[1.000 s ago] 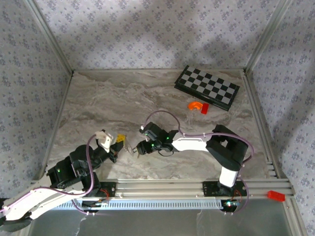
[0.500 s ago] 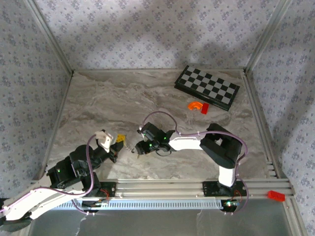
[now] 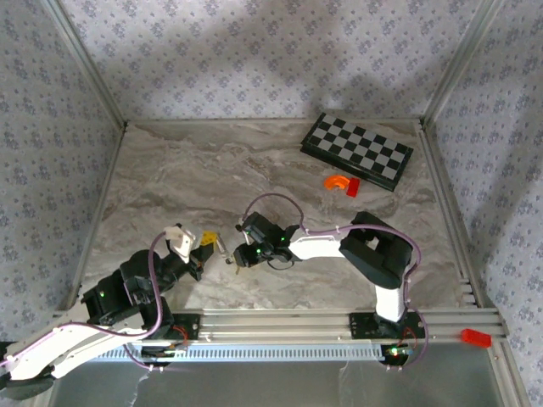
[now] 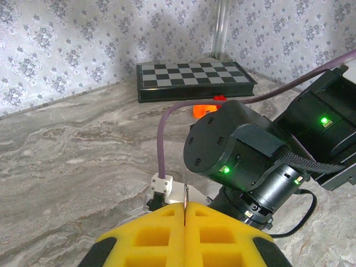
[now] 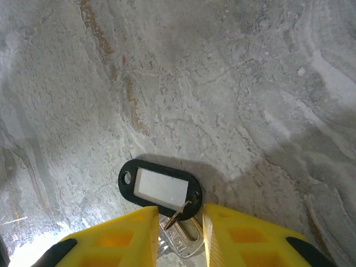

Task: Put the keys on the keyring

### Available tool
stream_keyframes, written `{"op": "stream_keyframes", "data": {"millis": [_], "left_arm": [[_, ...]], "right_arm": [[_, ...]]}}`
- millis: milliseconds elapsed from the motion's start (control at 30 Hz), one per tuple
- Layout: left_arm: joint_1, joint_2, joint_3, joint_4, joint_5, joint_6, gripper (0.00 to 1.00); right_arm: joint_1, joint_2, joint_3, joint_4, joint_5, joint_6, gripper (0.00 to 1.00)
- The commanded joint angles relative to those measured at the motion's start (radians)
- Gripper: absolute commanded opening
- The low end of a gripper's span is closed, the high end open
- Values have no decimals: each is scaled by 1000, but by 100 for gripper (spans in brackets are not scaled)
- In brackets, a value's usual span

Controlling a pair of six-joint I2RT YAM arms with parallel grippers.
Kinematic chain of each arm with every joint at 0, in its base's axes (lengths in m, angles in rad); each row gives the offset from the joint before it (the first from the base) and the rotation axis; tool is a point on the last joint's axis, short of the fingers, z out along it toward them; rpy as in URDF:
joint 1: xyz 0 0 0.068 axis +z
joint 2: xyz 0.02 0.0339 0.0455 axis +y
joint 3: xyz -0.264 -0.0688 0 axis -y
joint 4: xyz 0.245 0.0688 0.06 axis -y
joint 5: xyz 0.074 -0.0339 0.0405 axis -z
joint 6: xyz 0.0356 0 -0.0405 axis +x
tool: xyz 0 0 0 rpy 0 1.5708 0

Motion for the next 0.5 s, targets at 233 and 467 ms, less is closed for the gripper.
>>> {"op": "stream_keyframes", "data": {"millis": [233,467], "left_arm": [[-6,-11,-6,53,13,-4,0],[-6,-8,-8,53,13,-7,0]], "right_arm": [[7,11,41,-37,38,-11,24],[8,-1,58,-72,73,-40,21]]}}
